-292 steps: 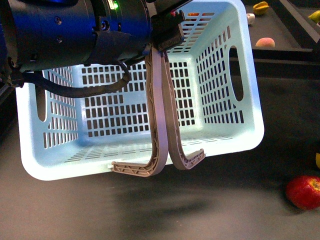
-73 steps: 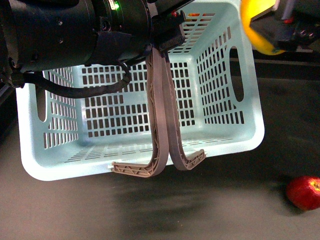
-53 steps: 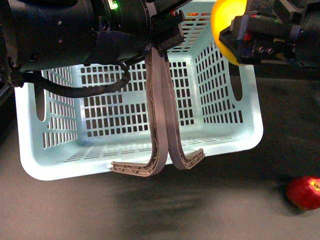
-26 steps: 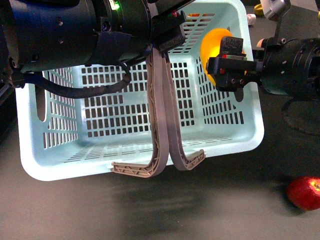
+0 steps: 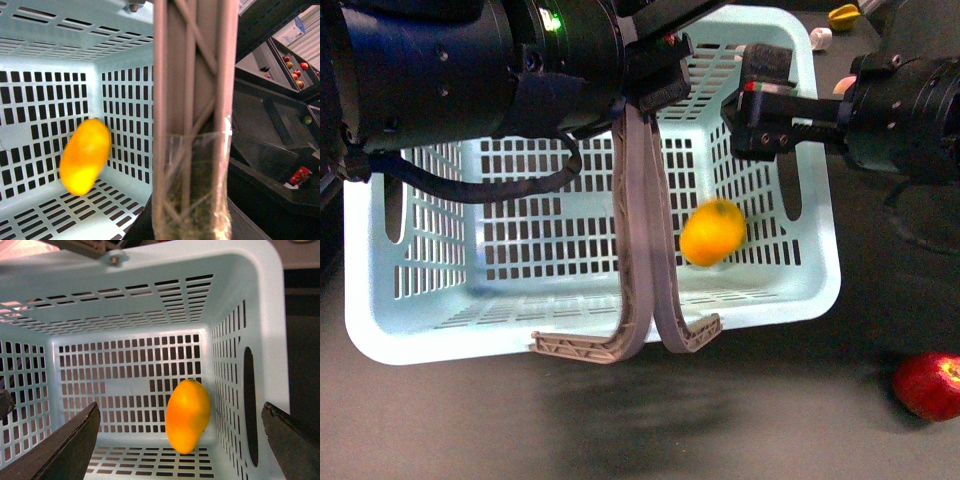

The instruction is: Pick mango with right arm and hold basket with left

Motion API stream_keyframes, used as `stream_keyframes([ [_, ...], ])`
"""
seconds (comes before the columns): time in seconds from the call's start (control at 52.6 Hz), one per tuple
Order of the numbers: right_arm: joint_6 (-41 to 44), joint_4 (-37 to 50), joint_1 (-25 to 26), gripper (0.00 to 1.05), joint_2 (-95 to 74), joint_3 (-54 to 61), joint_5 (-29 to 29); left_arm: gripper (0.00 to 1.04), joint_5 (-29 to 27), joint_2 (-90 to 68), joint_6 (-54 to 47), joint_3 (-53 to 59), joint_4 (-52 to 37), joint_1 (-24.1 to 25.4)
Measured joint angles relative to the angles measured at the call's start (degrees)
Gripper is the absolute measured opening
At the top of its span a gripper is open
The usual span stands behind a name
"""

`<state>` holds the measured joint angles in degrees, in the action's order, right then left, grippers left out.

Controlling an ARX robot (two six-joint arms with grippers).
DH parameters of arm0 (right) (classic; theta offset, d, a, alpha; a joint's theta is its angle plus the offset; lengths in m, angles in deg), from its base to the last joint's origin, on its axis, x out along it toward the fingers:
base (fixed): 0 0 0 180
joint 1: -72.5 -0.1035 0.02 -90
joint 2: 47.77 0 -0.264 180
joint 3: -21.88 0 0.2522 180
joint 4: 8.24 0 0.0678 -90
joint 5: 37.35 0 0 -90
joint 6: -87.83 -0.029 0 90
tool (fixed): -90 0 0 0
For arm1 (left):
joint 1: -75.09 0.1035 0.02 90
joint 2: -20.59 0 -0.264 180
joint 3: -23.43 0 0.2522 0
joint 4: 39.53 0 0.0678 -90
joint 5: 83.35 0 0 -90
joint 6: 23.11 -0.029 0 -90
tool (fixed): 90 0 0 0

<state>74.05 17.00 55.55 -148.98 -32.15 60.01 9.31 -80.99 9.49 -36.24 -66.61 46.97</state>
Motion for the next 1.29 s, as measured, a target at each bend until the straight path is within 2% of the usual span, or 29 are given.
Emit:
stream_keyframes([
  [0.342, 0.15, -2.29, 1.88, 0.96, 16.28, 8.20, -2.60, 0.06, -0.04, 0.02, -0.28, -0.04, 0.00, 0.15],
  [0.514, 0.37, -5.64, 2.34, 0.96, 29.35, 15.74, -4.83, 0.06, -0.04, 0.02, -0.39, -0.04, 0.00, 0.11],
  [0.799, -0.83, -16.02, 0.24, 0.96, 47.76, 24.44, -8.87, 0.06, 0.04, 0.02, -0.39, -0.04, 0.00, 0.11],
  [0.875, -1.62, -19.65, -0.79, 0.96, 53.79, 26.29, -11.89, 0.06, -0.02, 0.02, -0.42, -0.04, 0.00, 0.11],
  [1.293, -2.03, -20.31, -1.16, 0.96, 55.93, 26.75, -12.39, 0.06, 0.04, 0.02, -0.33, -0.04, 0.00, 0.15],
])
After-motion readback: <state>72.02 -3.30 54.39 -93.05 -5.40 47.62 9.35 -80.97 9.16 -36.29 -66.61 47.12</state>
